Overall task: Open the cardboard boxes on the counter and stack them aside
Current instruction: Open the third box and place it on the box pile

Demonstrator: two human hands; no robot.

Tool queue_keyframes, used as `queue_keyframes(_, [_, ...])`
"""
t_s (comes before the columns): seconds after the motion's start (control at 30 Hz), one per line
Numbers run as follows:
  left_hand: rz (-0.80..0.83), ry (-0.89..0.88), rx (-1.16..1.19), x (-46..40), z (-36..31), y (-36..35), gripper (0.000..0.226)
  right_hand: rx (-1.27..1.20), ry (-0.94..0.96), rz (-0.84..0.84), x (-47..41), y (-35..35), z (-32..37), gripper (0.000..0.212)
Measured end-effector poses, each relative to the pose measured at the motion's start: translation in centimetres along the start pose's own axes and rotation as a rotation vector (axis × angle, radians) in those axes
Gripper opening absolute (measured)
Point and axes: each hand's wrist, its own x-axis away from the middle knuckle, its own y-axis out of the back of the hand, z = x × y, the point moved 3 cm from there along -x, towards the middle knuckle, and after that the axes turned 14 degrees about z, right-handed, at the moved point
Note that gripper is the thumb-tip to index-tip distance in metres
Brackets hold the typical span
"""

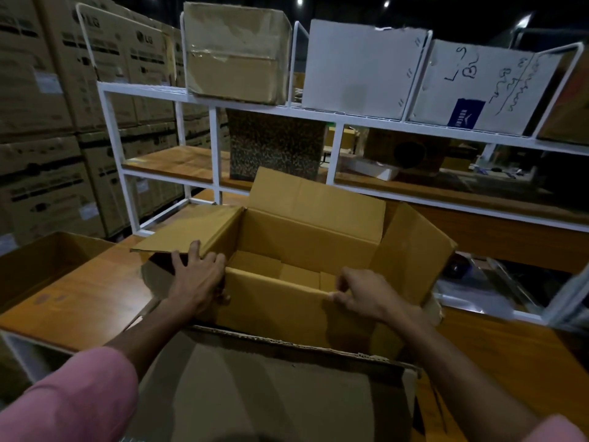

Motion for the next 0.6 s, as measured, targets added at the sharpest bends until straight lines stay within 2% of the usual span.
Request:
queue_keyframes(0.07, [0.005, -0.010, 0.014, -0.3, 0.1, 0.0, 0.046, 0.006, -0.009, 0.075, -1.1, -1.4, 0.1, 0.038])
queue_keyframes(0.13, [0.011, -0.014, 0.005, -0.5, 0.3, -0.2, 0.047, 0.017, -0.030, 0.122, -1.7, -2.8, -0.1, 0.036])
queue_keyframes(0.23, [0.029, 0.000, -0.023, -0.7, 0.5, -0.5, 0.053, 0.006, -0.036, 0.092, -1.8, -3.7, -0.5, 0.025])
queue_keyframes(0.33, [-0.024, -0.013, -0.065, -0.7, 0.1, -0.4, 0.056, -0.021, -0.038, 0.015, -1.6, -3.4, -0.5, 0.022])
queue_keyframes(0.4, [-0.062, -0.061, -0.097, -0.7, -0.5, -0.8, 0.079, -0.044, -0.039, -0.041, -1.8, -2.6, -0.5, 0.025])
queue_keyframes(0.5, [-0.108, -0.200, -0.242, -0.6, -1.3, -2.7, 0.136, -0.011, -0.024, -0.090, -2.5, -0.9, -0.1, 0.029])
queue_keyframes(0.53, [-0.101, -0.234, -0.274, -0.6, -1.4, -3.2, 0.148, -0.001, -0.017, -0.097, -2.8, -0.4, 0.0, 0.028])
queue_keyframes(0.6, [-0.092, -0.273, -0.323, -0.7, -1.6, -3.8, 0.159, -0.001, -0.014, -0.116, -3.1, 0.0, 0.0, 0.026])
